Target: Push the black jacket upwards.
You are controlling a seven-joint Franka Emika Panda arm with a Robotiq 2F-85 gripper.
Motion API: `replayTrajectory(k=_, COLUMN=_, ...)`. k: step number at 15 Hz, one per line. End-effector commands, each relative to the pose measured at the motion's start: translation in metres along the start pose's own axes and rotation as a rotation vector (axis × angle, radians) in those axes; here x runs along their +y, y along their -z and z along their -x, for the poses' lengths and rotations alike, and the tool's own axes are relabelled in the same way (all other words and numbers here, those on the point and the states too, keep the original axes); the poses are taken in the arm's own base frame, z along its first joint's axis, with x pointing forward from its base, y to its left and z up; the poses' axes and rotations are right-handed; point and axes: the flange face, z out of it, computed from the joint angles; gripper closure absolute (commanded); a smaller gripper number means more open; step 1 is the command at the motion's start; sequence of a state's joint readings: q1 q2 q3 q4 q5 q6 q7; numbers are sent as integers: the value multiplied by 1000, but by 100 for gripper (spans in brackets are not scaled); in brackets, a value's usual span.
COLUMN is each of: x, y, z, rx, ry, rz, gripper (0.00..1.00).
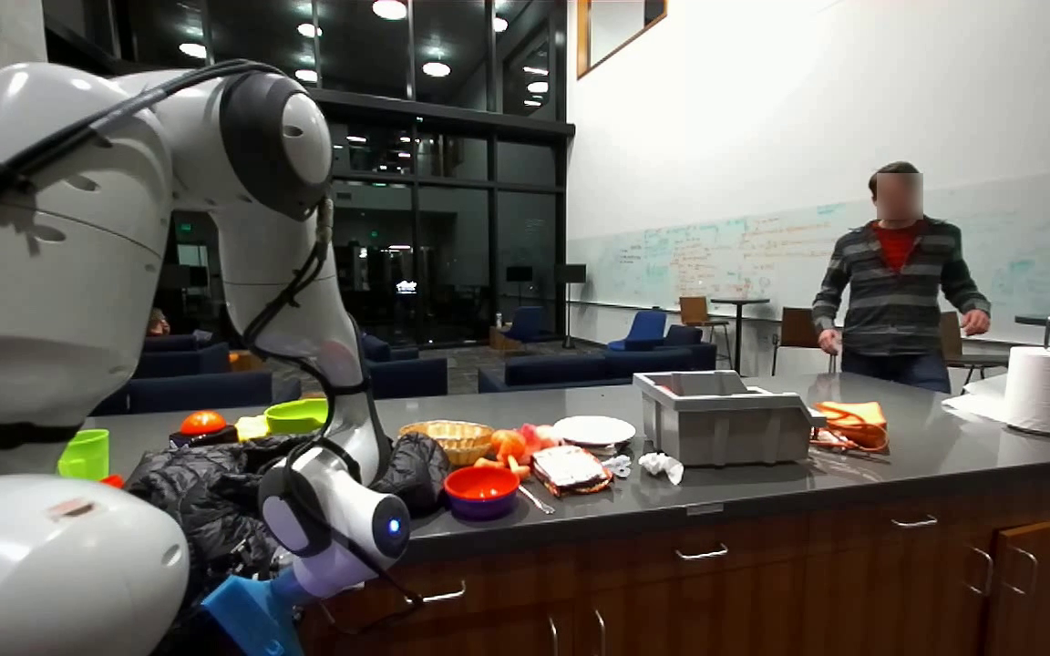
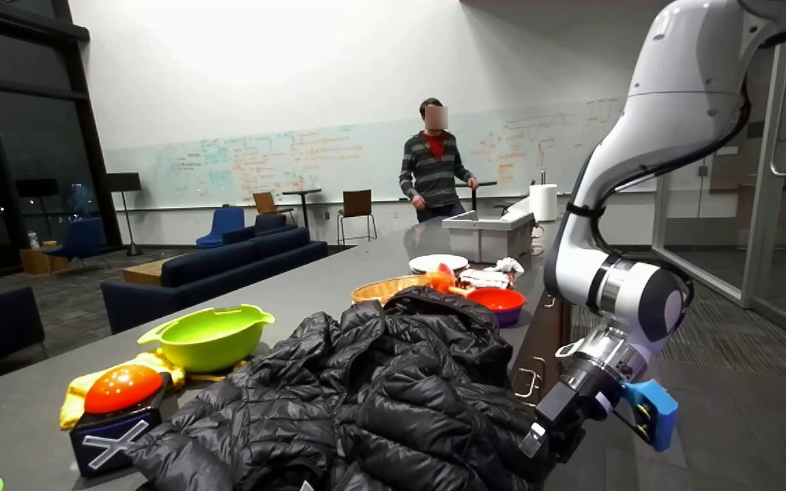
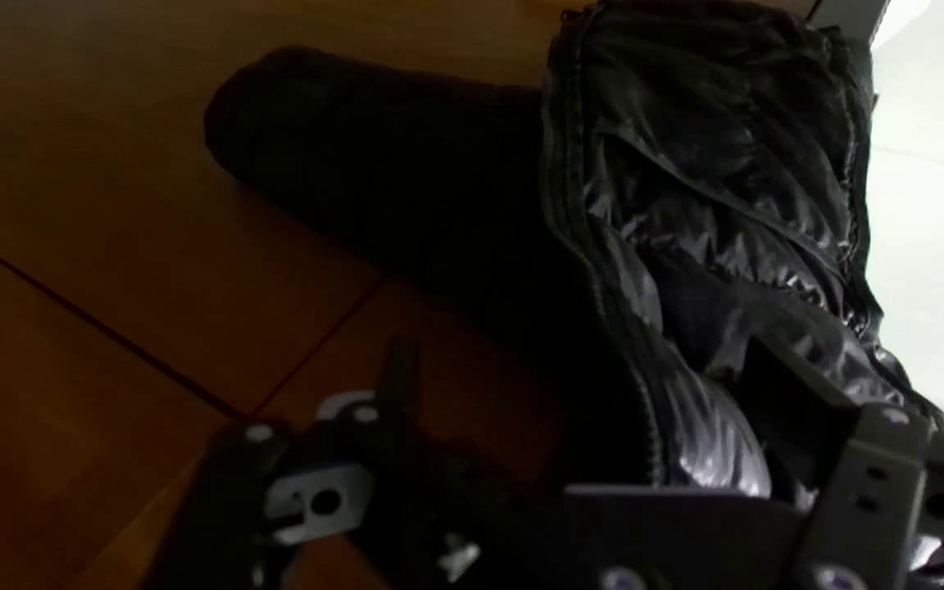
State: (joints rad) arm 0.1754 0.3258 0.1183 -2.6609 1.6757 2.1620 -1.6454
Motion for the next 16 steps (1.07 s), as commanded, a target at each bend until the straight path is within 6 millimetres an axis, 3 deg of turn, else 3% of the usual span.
replayTrajectory(k=1, x=6, y=-13, z=-1, rx=47, ry=30, rz=-33, gripper=0)
replayTrajectory(k=3, x=9, y=-17, z=1, rx=59, ry=34, rz=-54, gripper=0)
replayTrajectory(k=5, x=7, y=-20, z=3, rx=62, ry=45, rz=-65, gripper=25)
replayTrajectory(k=11, x=-13, y=-24, z=6, rx=44, ry=99, rz=-64, gripper=73)
replayTrajectory(k=14, x=-26, y=-28, z=8, rx=22, ry=114, rz=-66, gripper=94)
replayTrajectory(k=16, x=-36, y=-29, z=10, rx=13, ry=136, rz=-56, gripper=100)
